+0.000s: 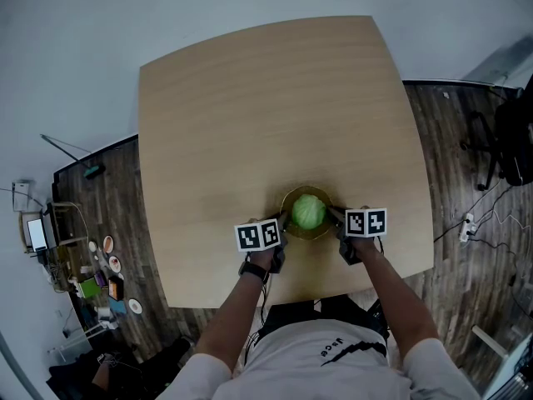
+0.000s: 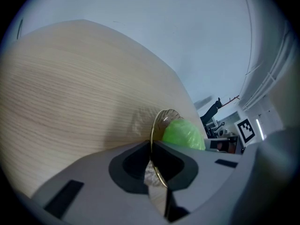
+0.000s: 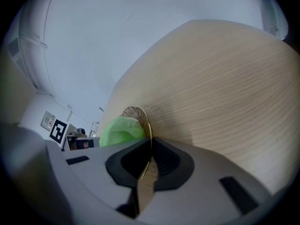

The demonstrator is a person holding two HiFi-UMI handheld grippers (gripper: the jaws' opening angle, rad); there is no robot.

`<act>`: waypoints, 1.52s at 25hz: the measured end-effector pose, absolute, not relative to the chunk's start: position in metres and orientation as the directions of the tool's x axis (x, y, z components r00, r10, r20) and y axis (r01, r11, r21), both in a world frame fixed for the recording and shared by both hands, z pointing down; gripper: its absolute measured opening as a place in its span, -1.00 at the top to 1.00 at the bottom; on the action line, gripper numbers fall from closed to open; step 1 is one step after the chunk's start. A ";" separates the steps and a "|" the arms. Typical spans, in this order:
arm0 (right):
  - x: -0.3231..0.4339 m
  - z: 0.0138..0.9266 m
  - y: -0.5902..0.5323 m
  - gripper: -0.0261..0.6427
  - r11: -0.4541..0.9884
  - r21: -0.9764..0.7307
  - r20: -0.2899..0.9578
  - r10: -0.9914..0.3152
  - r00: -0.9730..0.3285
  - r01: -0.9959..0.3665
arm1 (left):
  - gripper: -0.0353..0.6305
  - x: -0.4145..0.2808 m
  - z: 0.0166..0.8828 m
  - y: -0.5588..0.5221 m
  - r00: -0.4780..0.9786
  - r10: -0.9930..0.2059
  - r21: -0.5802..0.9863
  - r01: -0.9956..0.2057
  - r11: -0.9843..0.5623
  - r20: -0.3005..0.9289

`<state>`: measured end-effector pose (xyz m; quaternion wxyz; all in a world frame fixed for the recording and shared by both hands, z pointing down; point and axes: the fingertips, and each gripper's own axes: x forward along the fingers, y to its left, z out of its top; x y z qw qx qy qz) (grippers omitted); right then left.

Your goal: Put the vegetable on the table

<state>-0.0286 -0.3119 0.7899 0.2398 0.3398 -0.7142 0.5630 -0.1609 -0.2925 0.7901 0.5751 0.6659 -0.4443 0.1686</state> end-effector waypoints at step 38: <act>-0.022 0.640 -0.272 0.87 0.462 -0.556 0.608 -0.340 -0.718 -0.690 | 0.83 -0.113 0.618 -0.241 0.584 -0.623 0.665 -0.735 -0.133 0.520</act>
